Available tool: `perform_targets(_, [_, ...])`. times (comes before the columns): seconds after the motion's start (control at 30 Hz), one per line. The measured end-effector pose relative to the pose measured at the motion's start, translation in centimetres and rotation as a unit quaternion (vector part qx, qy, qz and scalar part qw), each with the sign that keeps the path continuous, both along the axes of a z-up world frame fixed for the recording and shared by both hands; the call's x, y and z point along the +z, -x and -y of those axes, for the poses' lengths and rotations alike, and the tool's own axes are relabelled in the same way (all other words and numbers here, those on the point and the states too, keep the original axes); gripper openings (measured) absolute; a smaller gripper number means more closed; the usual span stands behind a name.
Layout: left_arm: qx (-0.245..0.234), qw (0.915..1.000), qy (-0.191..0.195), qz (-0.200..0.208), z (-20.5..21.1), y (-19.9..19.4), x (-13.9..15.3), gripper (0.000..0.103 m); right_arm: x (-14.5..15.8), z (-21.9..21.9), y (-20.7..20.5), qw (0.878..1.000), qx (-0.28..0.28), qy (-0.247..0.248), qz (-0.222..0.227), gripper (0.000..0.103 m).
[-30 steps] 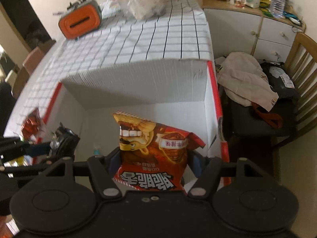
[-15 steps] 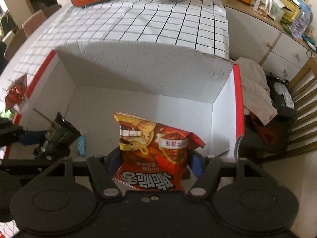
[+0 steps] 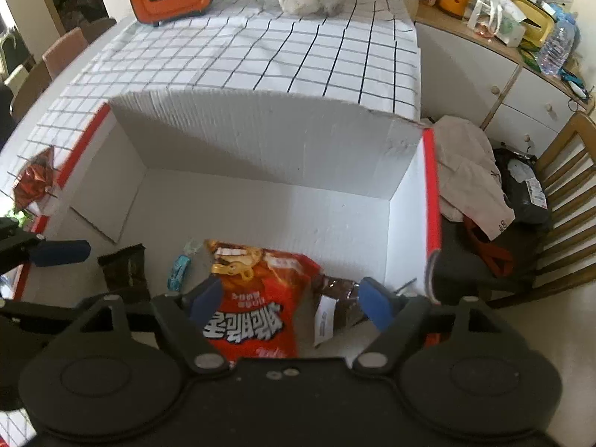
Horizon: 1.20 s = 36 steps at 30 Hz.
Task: Organize snacks
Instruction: 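Open both tools to release the chip bag and black packet in the box, then move both tools back to the snack pile on the table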
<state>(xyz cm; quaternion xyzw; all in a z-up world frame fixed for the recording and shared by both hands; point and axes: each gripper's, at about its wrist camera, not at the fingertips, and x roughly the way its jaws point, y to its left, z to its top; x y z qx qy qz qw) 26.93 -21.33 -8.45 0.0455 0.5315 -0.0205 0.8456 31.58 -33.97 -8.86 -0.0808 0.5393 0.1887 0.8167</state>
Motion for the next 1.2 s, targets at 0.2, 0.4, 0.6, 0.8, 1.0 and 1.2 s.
perform_targets(0.2, [0.004,0.9995,0.019,0.026,-1.1,1.3,1.6,0.065,2.4,1.2,1.5,0.999,-0.003,-0.034,0.016,0.085])
perform_targets(0.4, [0.007,0.9976,0.040,0.055,-2.3,2.9,3.5,0.072,4.9,1.7,3.1,0.996,-0.014,-0.074,0.039,0.092])
perform_targets(0.6, [0.002,0.9954,0.046,0.084,-3.8,4.6,5.1,0.079,7.1,1.2,5.0,0.992,-0.018,-0.106,0.061,0.096])
perform_targets(0.8, [0.001,0.9928,0.056,0.106,-6.3,6.5,6.1,0.081,8.8,-0.3,7.0,0.987,-0.019,-0.137,0.078,0.100])
perform_targets(1.0, [0.006,0.9870,0.053,0.152,-9.2,9.4,6.9,0.087,9.7,-2.2,9.5,0.980,-0.013,-0.171,0.100,0.103])
perform_targets(1.2, [0.004,0.9865,0.050,0.156,-12.9,11.9,6.4,0.088,9.7,-5.4,11.7,0.977,0.004,-0.180,0.116,0.103])
